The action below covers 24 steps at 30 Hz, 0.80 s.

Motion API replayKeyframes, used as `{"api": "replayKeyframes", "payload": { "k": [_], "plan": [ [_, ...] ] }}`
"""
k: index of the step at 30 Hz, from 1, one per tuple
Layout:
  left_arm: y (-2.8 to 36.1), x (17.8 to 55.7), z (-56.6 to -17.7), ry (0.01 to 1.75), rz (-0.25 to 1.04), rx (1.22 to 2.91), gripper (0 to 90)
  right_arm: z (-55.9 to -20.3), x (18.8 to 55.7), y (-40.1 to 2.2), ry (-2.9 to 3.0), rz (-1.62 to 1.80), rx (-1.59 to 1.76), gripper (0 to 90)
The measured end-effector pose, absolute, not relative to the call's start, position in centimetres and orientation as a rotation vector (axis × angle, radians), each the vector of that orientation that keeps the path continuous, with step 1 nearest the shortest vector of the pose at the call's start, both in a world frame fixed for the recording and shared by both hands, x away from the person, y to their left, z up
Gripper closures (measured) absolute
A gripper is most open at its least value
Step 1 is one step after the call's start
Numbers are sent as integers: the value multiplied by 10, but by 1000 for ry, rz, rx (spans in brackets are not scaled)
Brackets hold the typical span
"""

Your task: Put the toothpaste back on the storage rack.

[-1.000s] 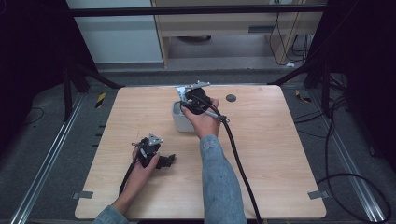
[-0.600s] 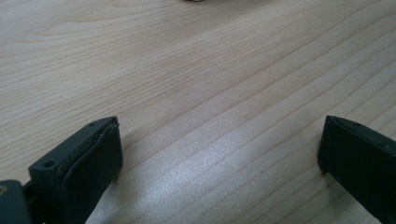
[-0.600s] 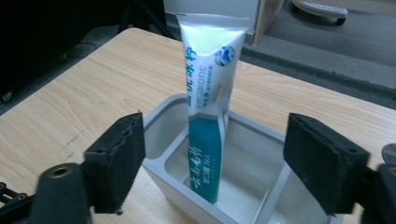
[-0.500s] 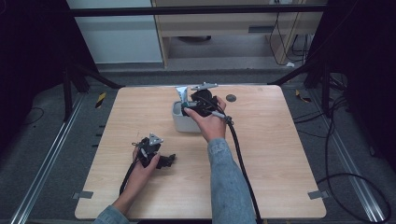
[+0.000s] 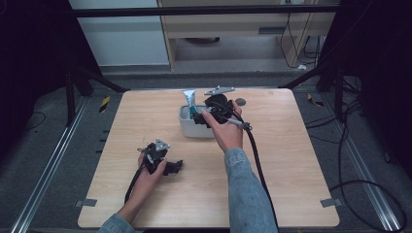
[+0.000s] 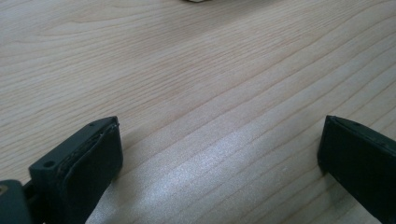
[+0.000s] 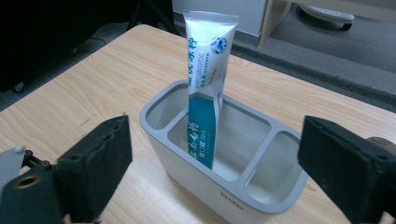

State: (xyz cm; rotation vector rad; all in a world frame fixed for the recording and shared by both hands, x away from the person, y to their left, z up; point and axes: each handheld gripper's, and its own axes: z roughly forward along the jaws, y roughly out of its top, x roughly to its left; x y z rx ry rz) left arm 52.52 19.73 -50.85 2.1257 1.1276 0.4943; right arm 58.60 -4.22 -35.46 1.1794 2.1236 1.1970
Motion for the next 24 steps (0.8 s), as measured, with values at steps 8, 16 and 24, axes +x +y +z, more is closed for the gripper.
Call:
{"api": "replayKeyframes", "payload": {
  "k": [8, 16, 24],
  "plan": [
    [196, 525, -509, 1127, 498, 2126, 0, -361, 582, -59, 2081, 1239, 1171, 97],
    [196, 524, -508, 1124, 496, 2128, 0, -358, 581, -69, 2074, 1161, 1157, 87],
    [196, 524, -509, 1126, 495, 2126, 0, -358, 586, -82, 2103, 1148, 1171, 97]
  ]
}}
